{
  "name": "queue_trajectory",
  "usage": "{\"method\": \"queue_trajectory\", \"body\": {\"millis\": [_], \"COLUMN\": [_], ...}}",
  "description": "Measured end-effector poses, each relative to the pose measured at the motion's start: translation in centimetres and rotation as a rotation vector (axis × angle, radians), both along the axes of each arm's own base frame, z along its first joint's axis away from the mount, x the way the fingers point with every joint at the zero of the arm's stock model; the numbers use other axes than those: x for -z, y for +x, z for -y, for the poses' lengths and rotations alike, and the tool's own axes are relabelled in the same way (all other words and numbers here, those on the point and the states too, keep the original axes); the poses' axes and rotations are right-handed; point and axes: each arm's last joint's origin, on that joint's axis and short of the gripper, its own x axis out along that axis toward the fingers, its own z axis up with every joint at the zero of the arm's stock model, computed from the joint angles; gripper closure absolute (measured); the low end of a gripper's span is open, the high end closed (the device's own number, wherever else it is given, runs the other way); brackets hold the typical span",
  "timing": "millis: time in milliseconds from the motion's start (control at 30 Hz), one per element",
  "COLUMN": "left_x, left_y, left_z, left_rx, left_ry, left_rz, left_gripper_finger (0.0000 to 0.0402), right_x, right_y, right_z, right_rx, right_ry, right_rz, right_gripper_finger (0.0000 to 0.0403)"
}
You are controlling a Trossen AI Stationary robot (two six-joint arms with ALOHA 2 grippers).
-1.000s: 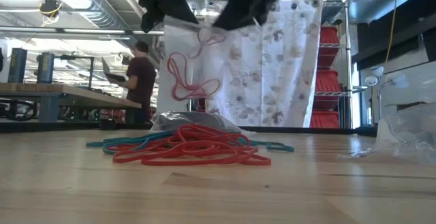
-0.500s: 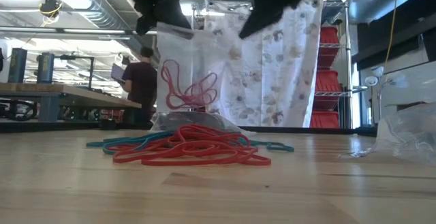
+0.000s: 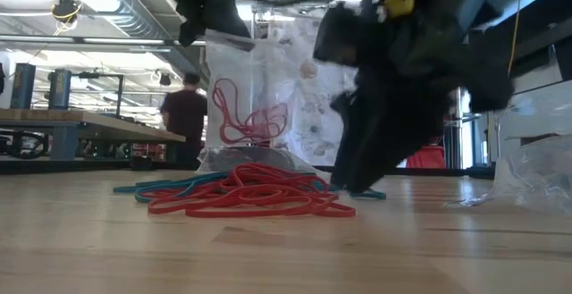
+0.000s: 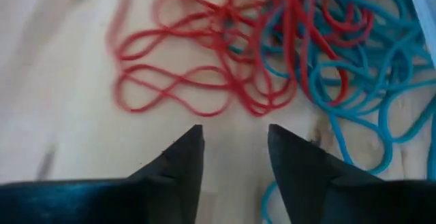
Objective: Sort rubber bands
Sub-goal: Put the red rubber band into the transparent zip lock bag
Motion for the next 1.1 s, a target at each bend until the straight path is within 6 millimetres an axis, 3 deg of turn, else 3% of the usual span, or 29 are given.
{"method": "queue_trajectory", "body": {"millis": [233, 467, 633, 767, 900, 1100], "left_x": [0.0, 0.0, 0.0, 0.0, 0.0, 0.0], "left_y": [0.0, 0.0, 0.0, 0.0, 0.0, 0.0], "left_z": [0.0, 0.0, 0.0, 0.0, 0.2, 0.4], "left_rx": [0.002, 0.004, 0.004, 0.005, 0.011, 0.028], "left_ry": [0.002, 0.004, 0.004, 0.004, 0.004, 0.013], "left_rz": [-0.002, -0.002, -0.002, -0.002, -0.002, -0.003], "left_gripper_finger": [0.0401, 0.0401, 0.0401, 0.0401, 0.0401, 0.0401], "right_x": [0.1, -0.1, 0.0, -0.6, -4.3, -12.1], "right_y": [0.8, 1.0, 1.0, 0.7, 0.1, -0.8], "right_z": [1.6, 1.4, 1.5, 1.5, 0.9, 0.4], "right_rx": [0.067, 0.048, 0.06, 0.064, 0.051, 0.023], "right_ry": [0.036, 0.077, 0.066, 0.055, 0.023, -0.062], "right_rz": [0.017, 0.038, 0.037, 0.033, 0.06, 0.212], "right_gripper_finger": [0.0294, 0.0324, 0.039, 0.0397, 0.0401, 0.0402]}}
